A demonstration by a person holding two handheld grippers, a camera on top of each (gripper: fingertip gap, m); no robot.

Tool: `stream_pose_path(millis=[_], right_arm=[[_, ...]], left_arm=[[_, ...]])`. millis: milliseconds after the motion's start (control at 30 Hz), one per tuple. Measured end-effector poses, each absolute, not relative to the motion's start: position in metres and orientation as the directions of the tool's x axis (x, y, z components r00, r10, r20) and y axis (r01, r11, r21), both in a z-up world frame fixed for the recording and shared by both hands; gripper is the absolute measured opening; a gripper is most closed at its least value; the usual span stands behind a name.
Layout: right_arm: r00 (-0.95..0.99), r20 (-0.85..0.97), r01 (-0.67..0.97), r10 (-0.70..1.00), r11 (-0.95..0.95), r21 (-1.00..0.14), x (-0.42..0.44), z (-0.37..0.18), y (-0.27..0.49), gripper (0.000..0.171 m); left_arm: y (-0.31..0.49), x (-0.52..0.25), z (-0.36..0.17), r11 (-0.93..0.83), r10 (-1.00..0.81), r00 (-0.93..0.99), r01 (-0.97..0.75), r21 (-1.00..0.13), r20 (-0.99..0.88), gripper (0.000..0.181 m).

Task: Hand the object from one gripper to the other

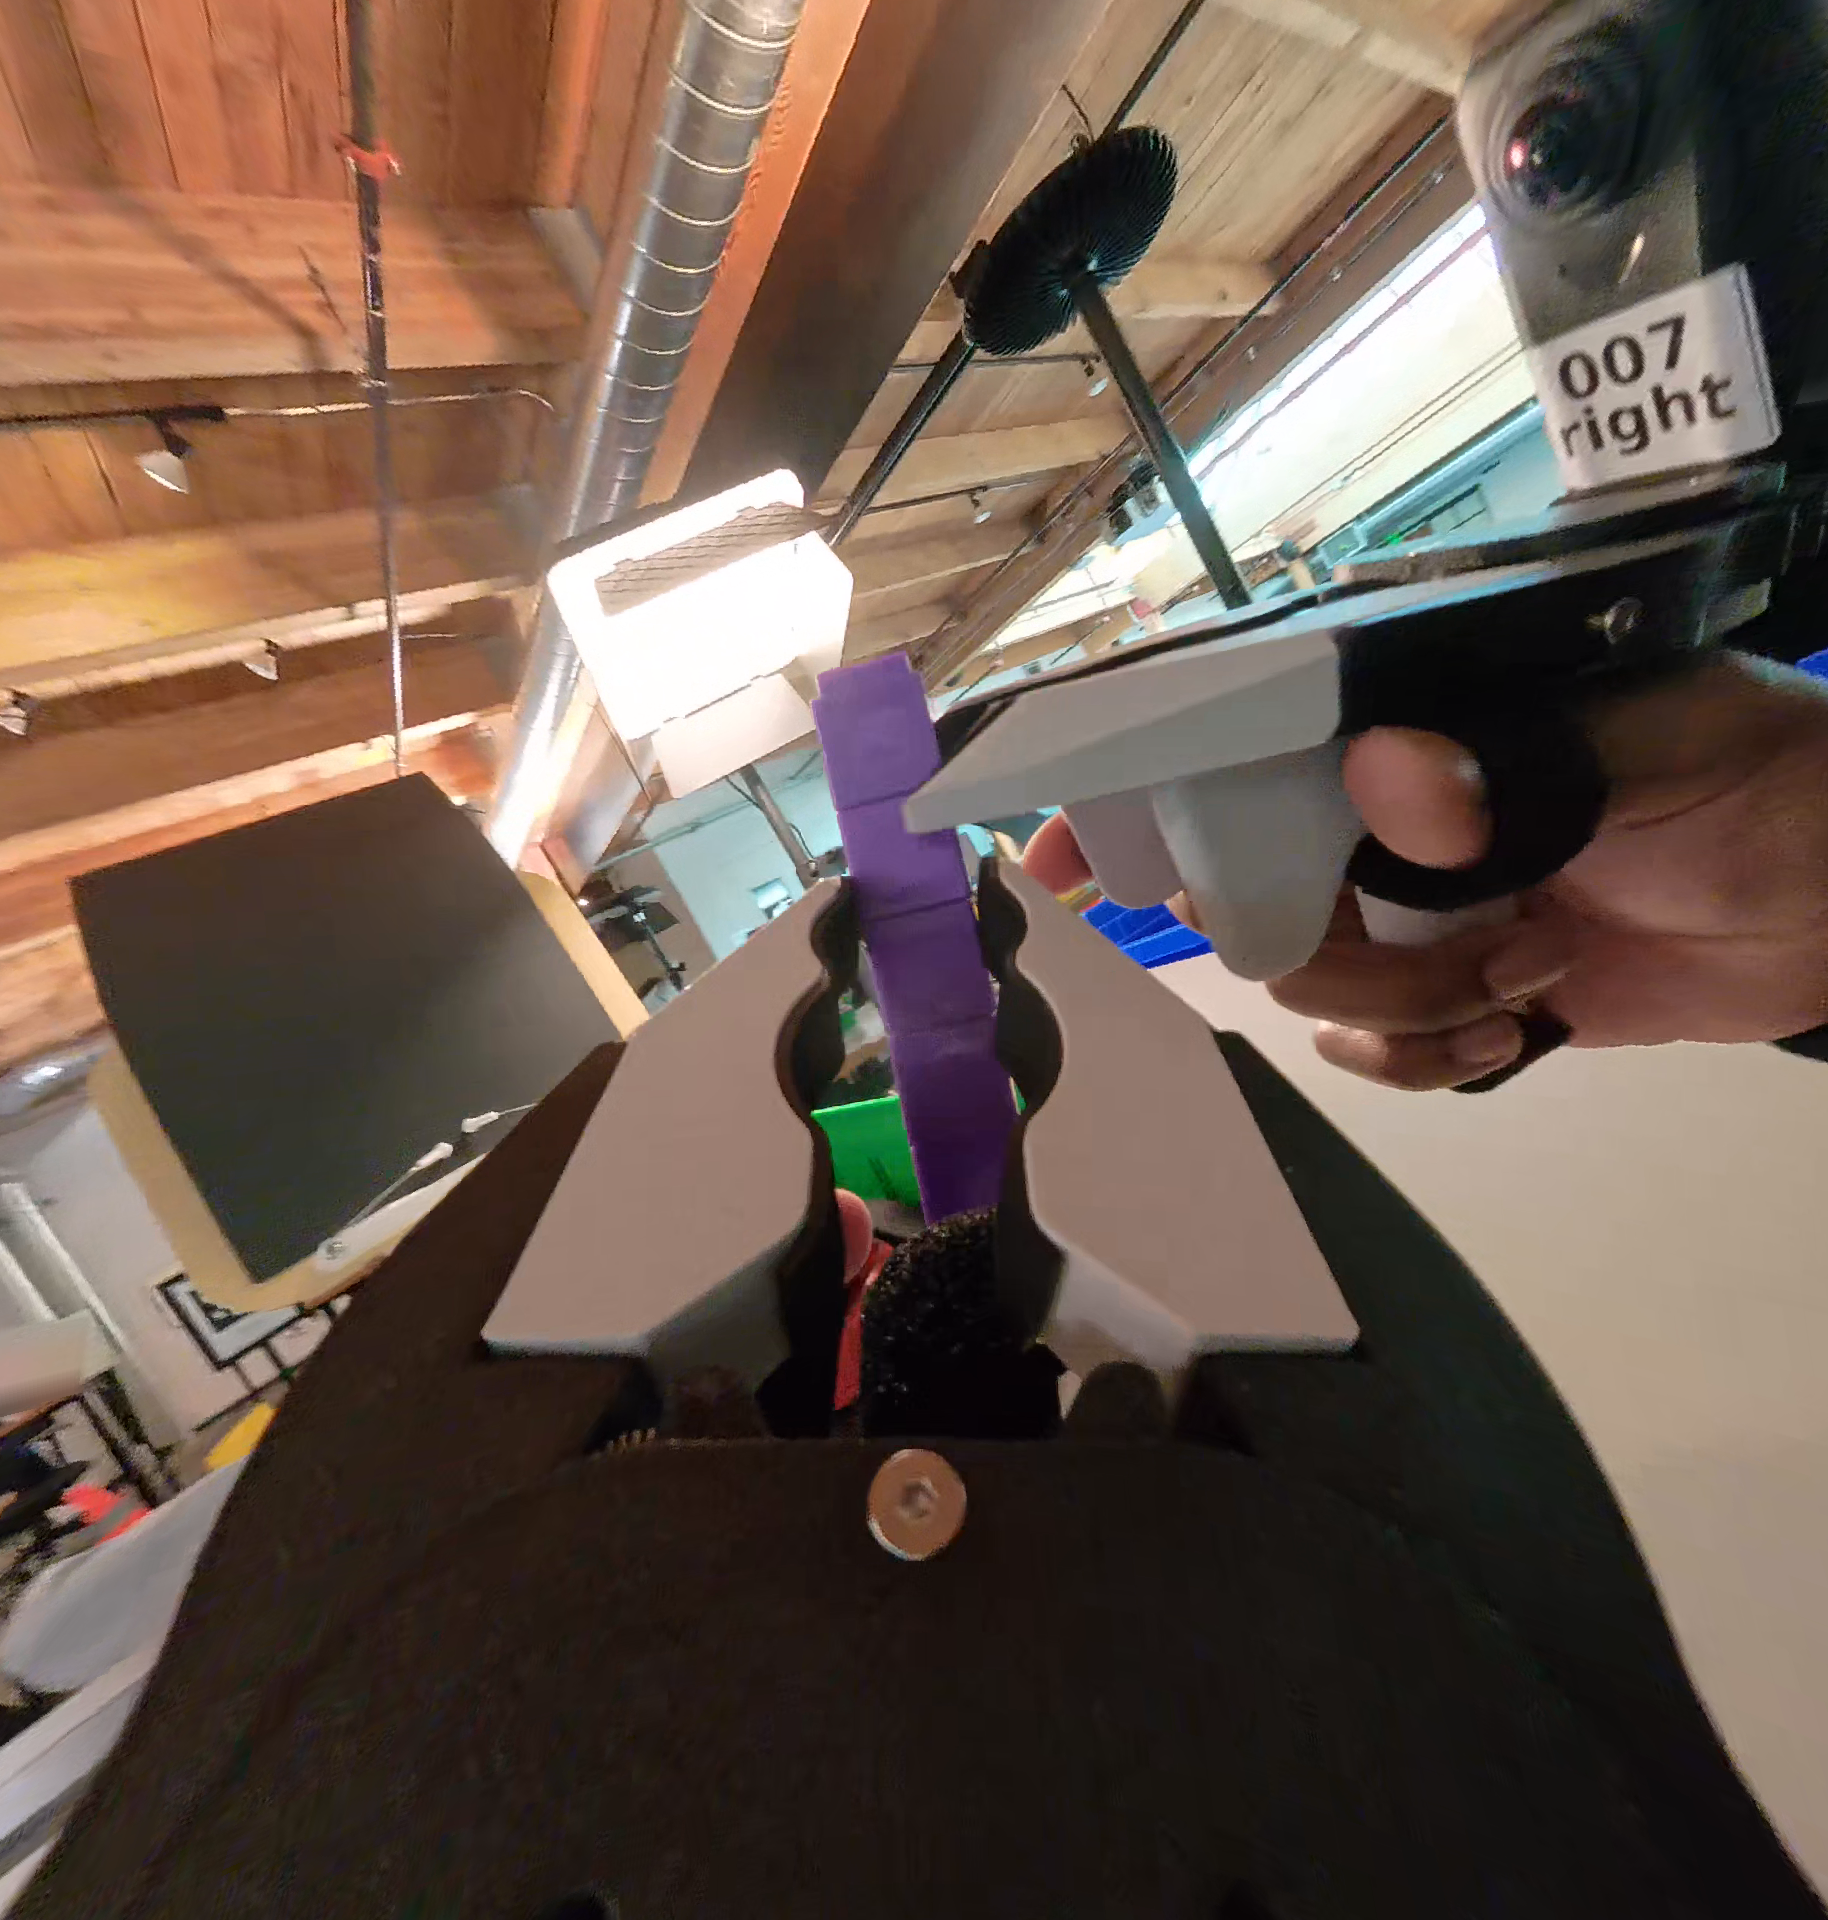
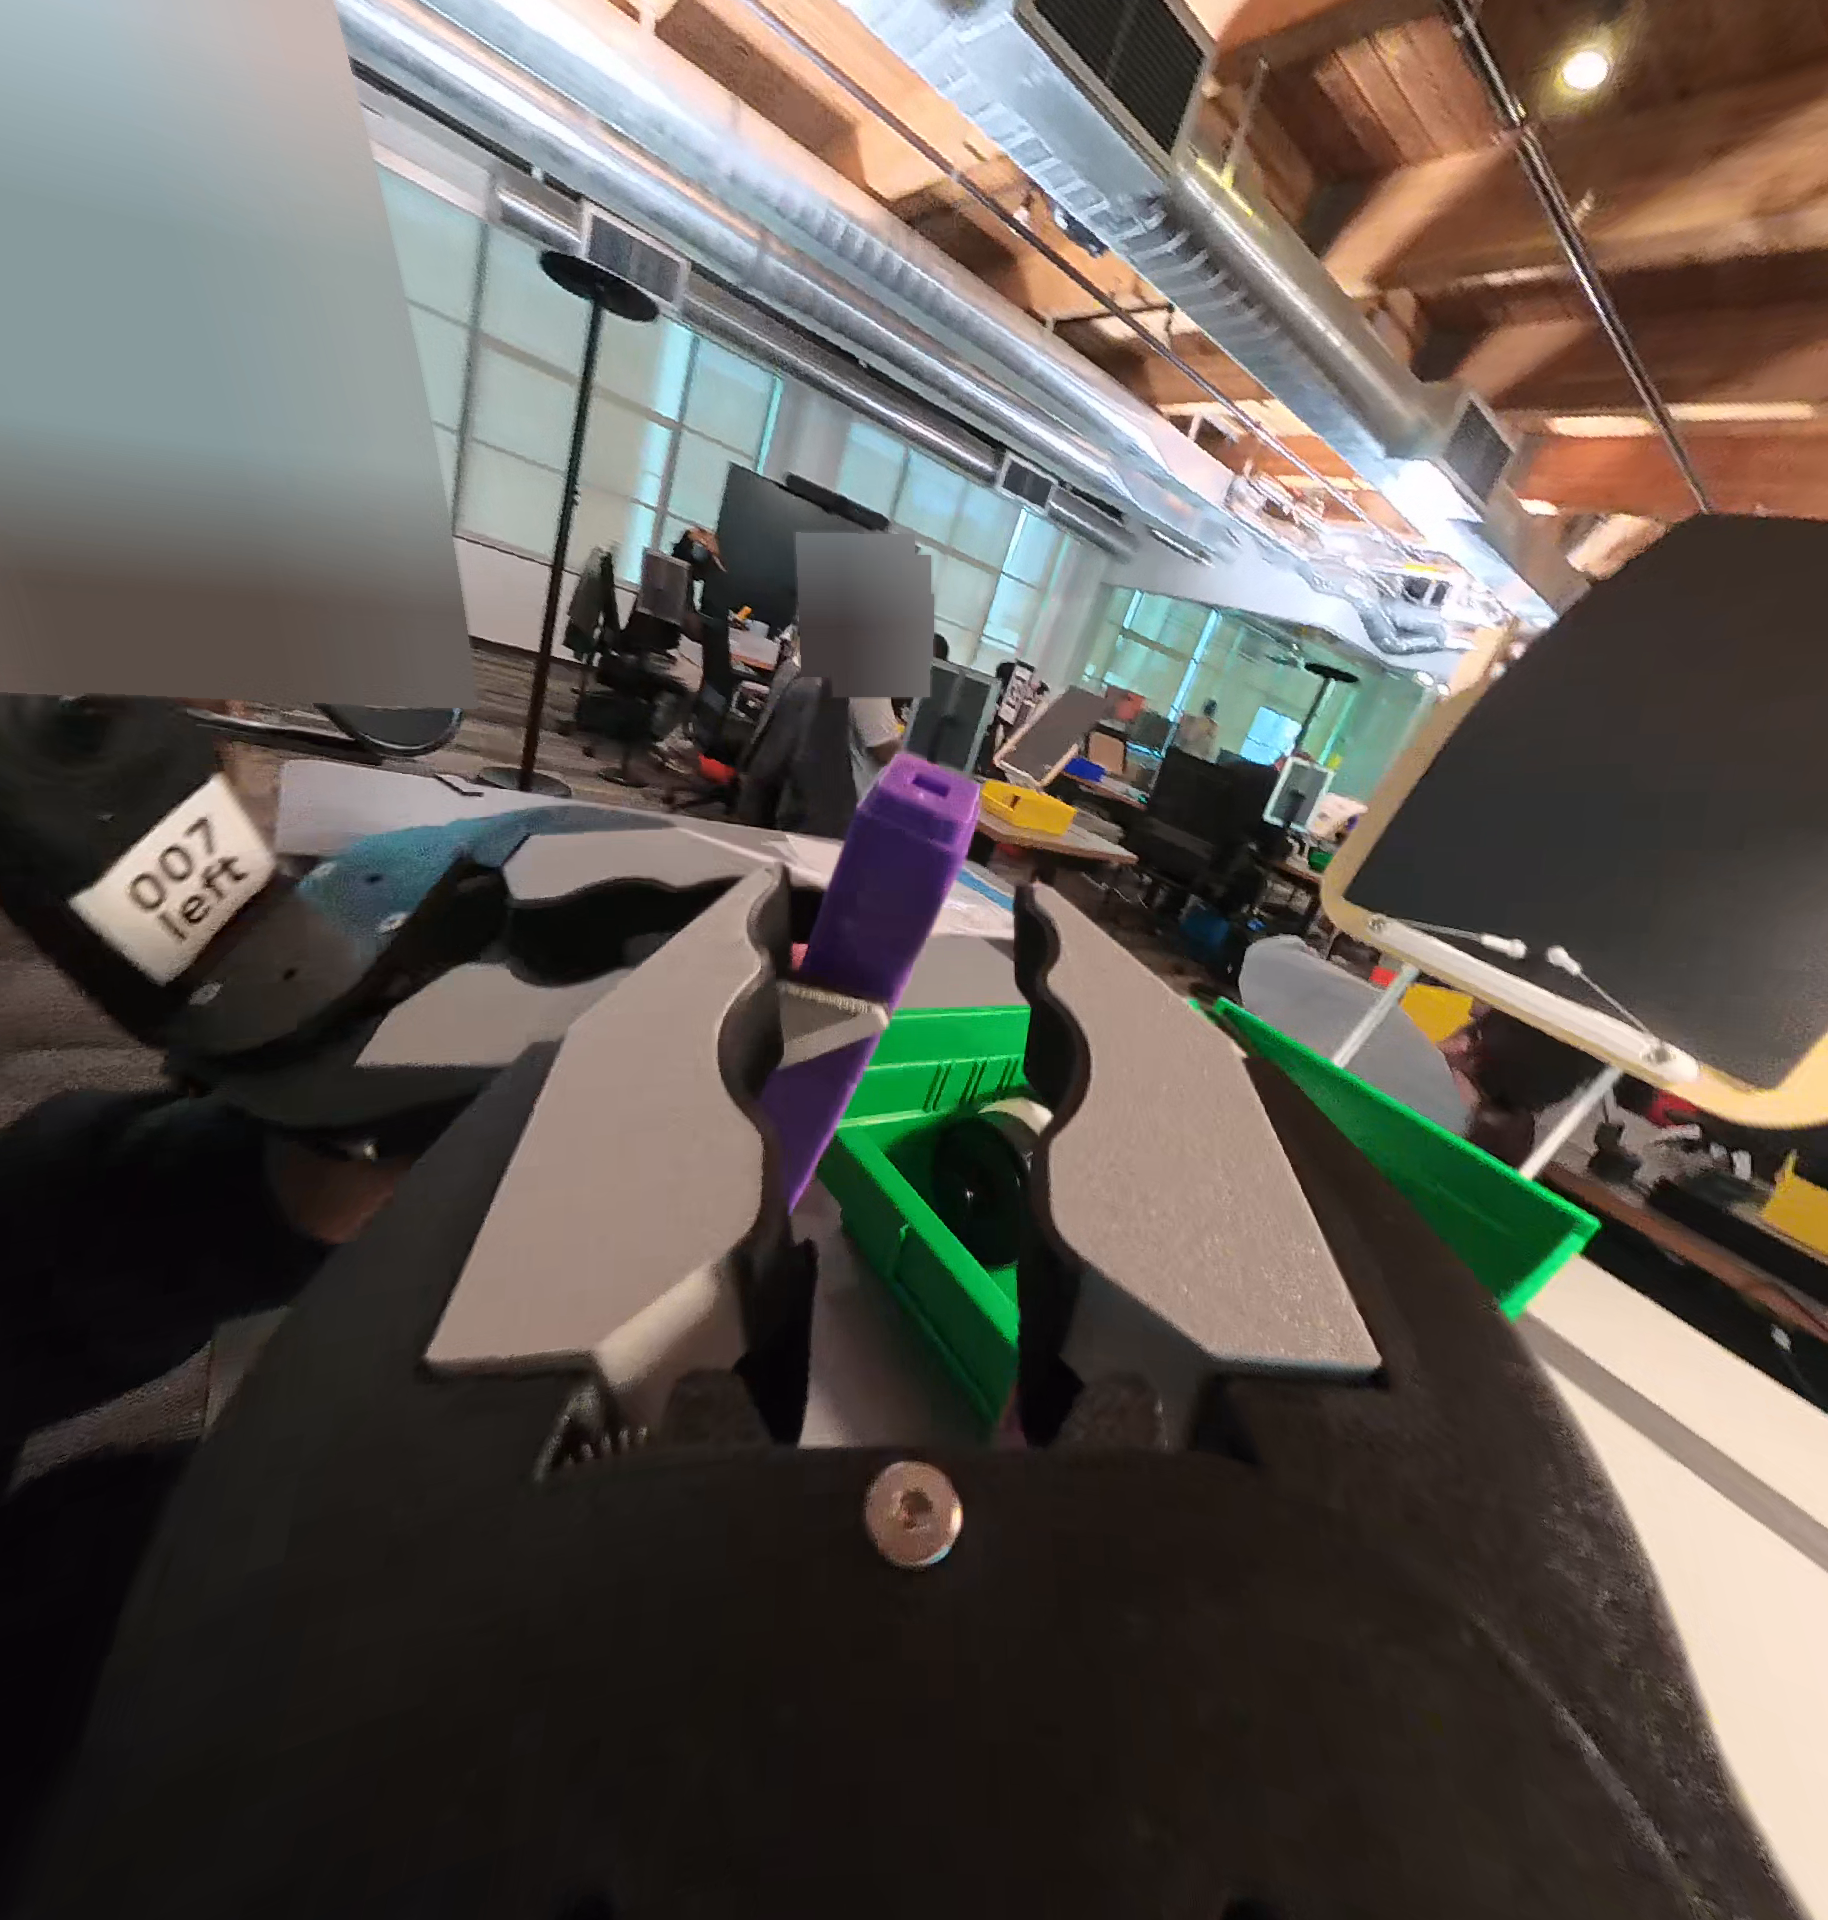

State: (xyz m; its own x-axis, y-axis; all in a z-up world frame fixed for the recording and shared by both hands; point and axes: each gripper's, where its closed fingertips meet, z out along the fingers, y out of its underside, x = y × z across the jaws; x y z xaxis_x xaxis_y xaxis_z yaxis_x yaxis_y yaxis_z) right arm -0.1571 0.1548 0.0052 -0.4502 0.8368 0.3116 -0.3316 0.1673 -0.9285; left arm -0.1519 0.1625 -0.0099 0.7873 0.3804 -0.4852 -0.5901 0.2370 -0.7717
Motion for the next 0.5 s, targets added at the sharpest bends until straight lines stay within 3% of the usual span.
stream_pose_path(millis=[100,367,500], right_arm=[[-0.437,0.272,-0.297,0.857,0.148,-0.943,-0.161,0.003,0.154,0.028],[-0.351,0.262,-0.301,0.899,0.157,-0.941,-0.165,0.007,0.163,0.023],[-0.339,0.231,-0.306,0.912,0.126,-0.944,-0.166,0.009,0.167,0.022]], left_arm=[[0.167,-0.15,-0.014,0.192,0.402,0.743,-0.64,-0.744,-0.536,0.023],[0.178,-0.156,-0.025,0.139,0.383,0.765,-0.602,-0.786,-0.518,0.035],[0.183,-0.156,-0.029,0.103,0.401,0.757,-0.597,-0.796,-0.515,0.025]])
